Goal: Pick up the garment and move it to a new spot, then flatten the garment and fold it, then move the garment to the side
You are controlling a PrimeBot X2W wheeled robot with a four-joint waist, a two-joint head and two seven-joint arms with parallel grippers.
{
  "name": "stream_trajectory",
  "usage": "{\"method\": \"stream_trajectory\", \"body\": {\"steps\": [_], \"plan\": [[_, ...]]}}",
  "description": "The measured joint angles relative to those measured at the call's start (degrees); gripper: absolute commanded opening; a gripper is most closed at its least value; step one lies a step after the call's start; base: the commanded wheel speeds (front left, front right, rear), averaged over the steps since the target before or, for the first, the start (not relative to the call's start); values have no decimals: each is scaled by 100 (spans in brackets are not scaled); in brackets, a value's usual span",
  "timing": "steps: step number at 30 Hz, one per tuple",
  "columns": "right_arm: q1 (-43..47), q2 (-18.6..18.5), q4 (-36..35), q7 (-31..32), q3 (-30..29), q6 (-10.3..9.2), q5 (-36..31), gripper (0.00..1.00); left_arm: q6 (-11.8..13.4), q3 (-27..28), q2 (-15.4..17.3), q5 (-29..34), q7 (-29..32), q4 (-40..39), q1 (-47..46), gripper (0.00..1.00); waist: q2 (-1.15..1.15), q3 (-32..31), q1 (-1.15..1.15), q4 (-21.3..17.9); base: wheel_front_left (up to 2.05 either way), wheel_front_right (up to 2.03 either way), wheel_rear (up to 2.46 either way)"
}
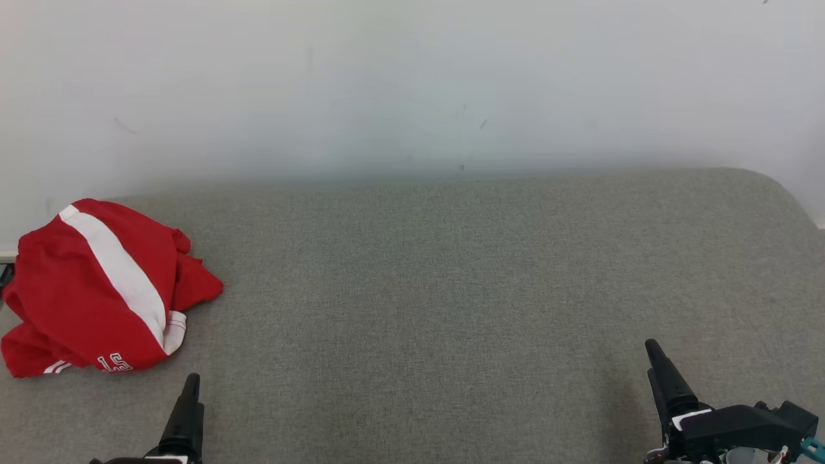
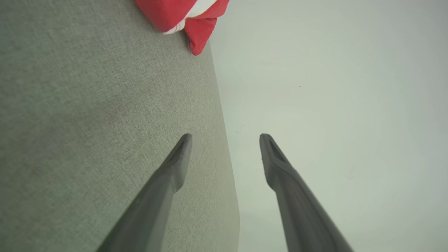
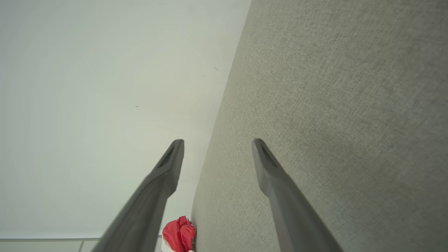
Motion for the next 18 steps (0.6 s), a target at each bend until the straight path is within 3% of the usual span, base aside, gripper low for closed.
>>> {"method": "stream_trajectory", "body": {"steps": [6,8,18], "plan": [[-1,-127,-13,-113,249,-112,-515,100,145,-278,122,463,-114,33,-32,100,0,-92,0,-1,0,0,0],[-5,-243,-21,-214,446,-208,-956,100,223,-528,221,920,-226,89,-140,100,0,-172,0,0,0,0,0],[-7,-452,93,-349,738,-321,-2114,100,397,-1125,480,1819,-359,294,-288,100,0,-335,0,0,0,0,0]]}}
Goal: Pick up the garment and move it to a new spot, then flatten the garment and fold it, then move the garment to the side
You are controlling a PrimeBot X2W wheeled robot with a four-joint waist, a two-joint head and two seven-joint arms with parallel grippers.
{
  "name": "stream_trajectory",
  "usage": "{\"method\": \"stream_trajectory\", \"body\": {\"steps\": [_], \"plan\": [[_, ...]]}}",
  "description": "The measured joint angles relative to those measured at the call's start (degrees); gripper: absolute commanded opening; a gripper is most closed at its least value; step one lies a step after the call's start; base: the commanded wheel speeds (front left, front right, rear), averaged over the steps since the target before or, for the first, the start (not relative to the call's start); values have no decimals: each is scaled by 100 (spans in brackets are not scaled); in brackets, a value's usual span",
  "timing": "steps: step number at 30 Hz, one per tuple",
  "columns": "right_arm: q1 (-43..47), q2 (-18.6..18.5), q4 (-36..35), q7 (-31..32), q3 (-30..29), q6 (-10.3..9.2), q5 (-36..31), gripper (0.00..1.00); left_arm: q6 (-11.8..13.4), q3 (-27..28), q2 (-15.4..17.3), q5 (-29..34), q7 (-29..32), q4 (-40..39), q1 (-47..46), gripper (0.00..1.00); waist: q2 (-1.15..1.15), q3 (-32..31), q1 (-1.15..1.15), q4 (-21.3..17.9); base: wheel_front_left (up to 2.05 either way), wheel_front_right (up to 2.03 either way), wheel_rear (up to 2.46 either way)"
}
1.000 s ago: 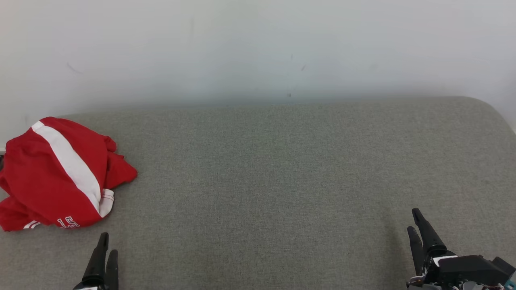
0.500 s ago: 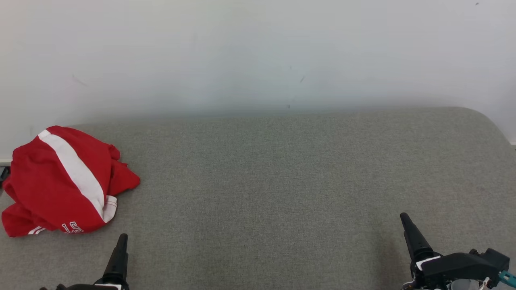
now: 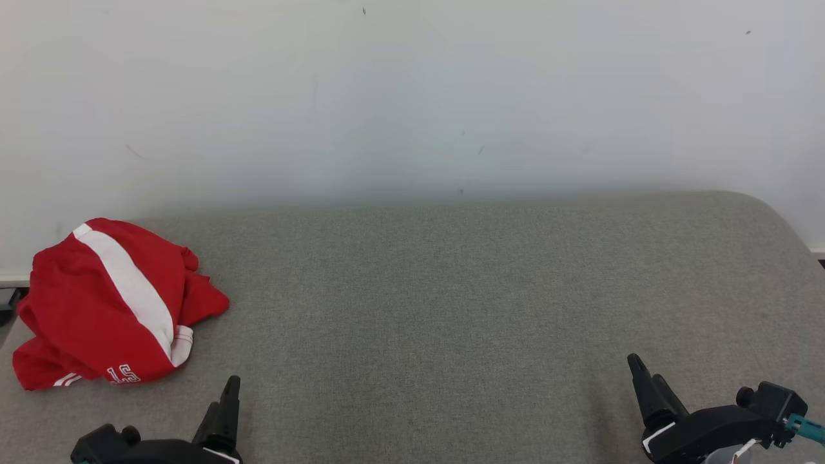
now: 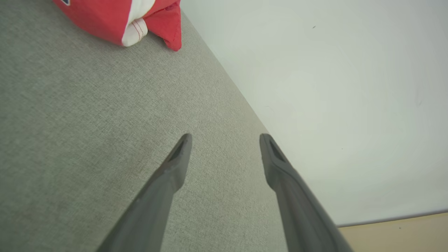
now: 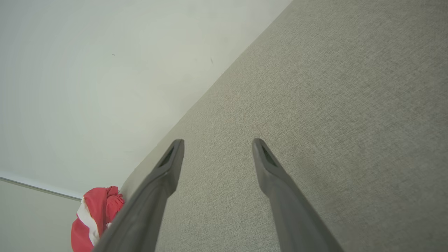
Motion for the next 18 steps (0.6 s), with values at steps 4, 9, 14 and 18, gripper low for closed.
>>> {"method": "stream_trajectory", "body": {"steps": [4,9,14,18], "plan": [[0,-13,73,2,-14,-54,-352,100,45,-84,14,229,-51,67,-27,100,0,-46,0,-3,0,0,0],[1,-13,96,53,-21,-122,-906,100,113,-270,87,616,-140,131,-73,100,0,-115,0,-13,0,0,0],[4,-21,98,111,0,-200,-1446,100,201,-487,230,1155,-165,270,-159,100,0,-174,0,-14,0,0,0],[6,-22,79,160,-1,-253,-1850,100,254,-548,298,1559,-240,331,-276,100,0,-217,1,-8,0,0,0]]}}
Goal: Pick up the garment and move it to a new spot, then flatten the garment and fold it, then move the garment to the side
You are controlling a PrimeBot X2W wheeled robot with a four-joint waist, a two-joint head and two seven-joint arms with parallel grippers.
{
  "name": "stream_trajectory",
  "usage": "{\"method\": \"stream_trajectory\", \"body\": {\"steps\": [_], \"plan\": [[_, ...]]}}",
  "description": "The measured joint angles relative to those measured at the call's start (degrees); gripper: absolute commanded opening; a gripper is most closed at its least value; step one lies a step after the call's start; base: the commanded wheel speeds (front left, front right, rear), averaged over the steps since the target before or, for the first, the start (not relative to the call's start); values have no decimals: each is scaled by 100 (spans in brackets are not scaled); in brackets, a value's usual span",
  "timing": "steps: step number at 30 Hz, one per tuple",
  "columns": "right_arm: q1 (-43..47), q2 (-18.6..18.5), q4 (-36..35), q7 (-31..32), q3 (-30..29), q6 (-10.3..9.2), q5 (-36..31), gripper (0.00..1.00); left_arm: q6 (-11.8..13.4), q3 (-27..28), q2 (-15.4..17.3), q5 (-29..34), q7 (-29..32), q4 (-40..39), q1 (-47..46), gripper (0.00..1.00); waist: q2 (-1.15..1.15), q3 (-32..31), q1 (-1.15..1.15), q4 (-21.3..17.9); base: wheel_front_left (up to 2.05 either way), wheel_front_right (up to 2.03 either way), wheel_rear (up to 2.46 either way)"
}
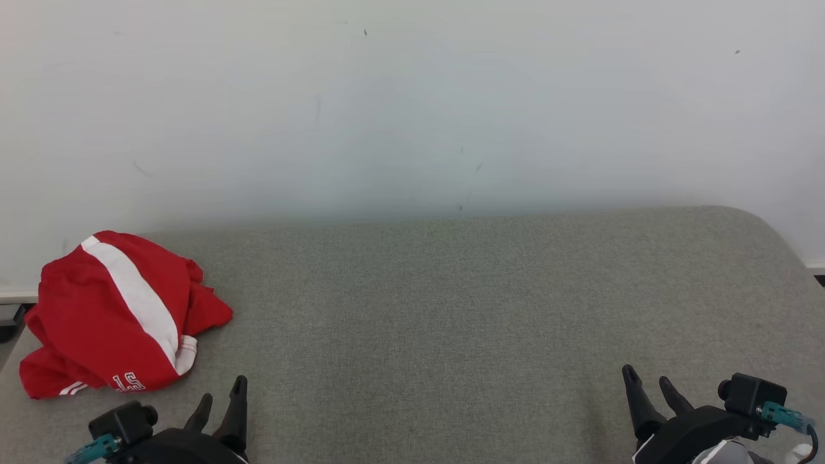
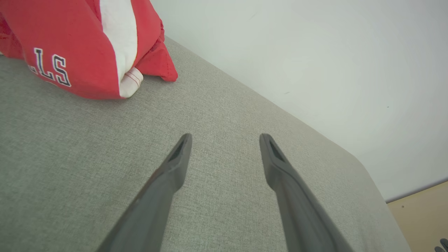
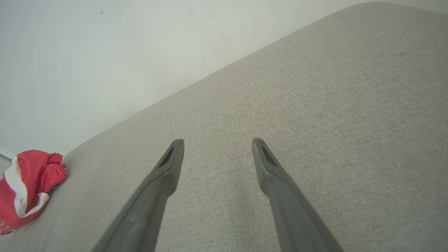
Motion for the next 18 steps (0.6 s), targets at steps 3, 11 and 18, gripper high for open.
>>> {"method": "stream_trajectory", "body": {"steps": [3,11,18], "plan": [[0,1,-18,52,1,-43,-313,100,52,-24,-8,248,-12,65,-23,100,0,-31,0,10,0,0,0],[3,8,-137,182,-3,-154,-1044,100,152,-118,2,937,-80,209,-45,100,0,-115,0,48,0,0,0],[21,1,-254,299,102,-250,-1655,100,256,-203,26,1596,-133,313,-164,100,0,-191,0,77,0,0,0]]}}
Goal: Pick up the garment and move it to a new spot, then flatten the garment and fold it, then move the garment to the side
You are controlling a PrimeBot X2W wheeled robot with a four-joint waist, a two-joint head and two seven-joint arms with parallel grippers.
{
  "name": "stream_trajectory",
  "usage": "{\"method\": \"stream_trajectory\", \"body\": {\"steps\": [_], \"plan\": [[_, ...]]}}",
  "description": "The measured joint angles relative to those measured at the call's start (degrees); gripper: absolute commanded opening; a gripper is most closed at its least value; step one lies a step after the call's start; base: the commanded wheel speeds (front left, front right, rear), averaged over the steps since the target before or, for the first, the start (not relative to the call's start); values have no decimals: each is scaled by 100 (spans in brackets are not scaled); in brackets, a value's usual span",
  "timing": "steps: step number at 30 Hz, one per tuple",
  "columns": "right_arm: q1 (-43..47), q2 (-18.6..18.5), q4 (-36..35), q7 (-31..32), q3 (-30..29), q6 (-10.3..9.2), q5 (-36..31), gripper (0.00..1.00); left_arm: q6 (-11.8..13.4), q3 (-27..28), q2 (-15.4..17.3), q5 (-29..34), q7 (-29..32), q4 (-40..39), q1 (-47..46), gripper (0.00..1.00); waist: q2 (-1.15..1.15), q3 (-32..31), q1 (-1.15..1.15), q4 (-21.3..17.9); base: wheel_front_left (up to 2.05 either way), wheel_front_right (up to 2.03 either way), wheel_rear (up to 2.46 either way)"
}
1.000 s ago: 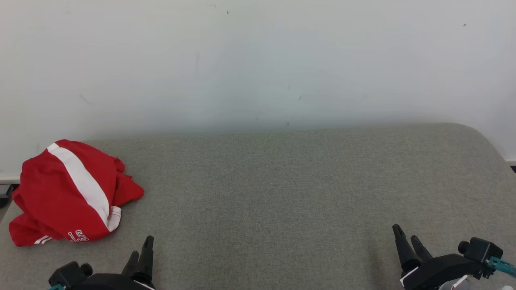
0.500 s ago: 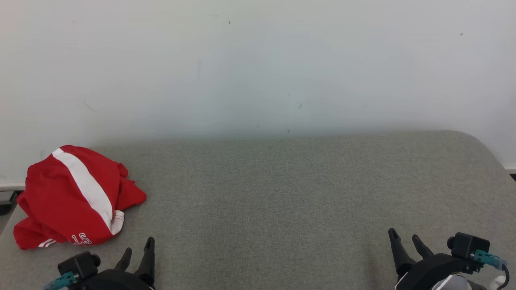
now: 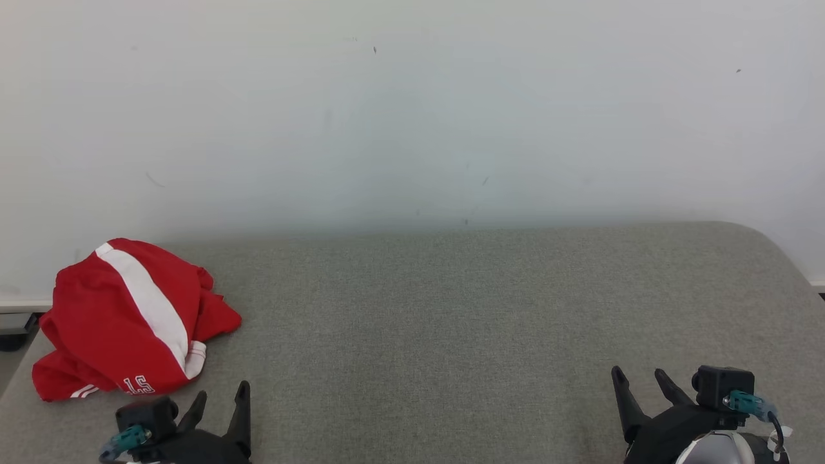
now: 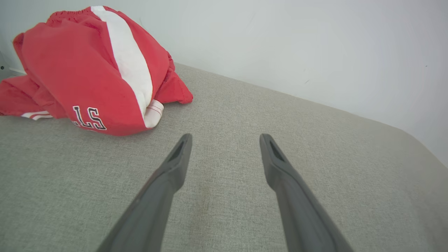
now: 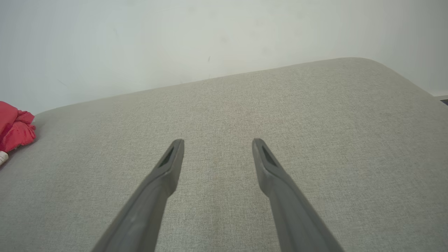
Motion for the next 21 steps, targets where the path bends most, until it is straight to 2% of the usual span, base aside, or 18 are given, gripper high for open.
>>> {"method": "stream_trajectory", "body": {"steps": [13,21], "plan": [[163,16,-241,149,-181,-196,-981,100,194,-32,62,1065,-74,165,-118,100,0,-141,-1,11,0,0,0],[446,-1,-471,155,-145,-297,-1496,100,301,-374,65,1749,-68,243,-266,100,0,-204,-1,186,0,0,0]]}}
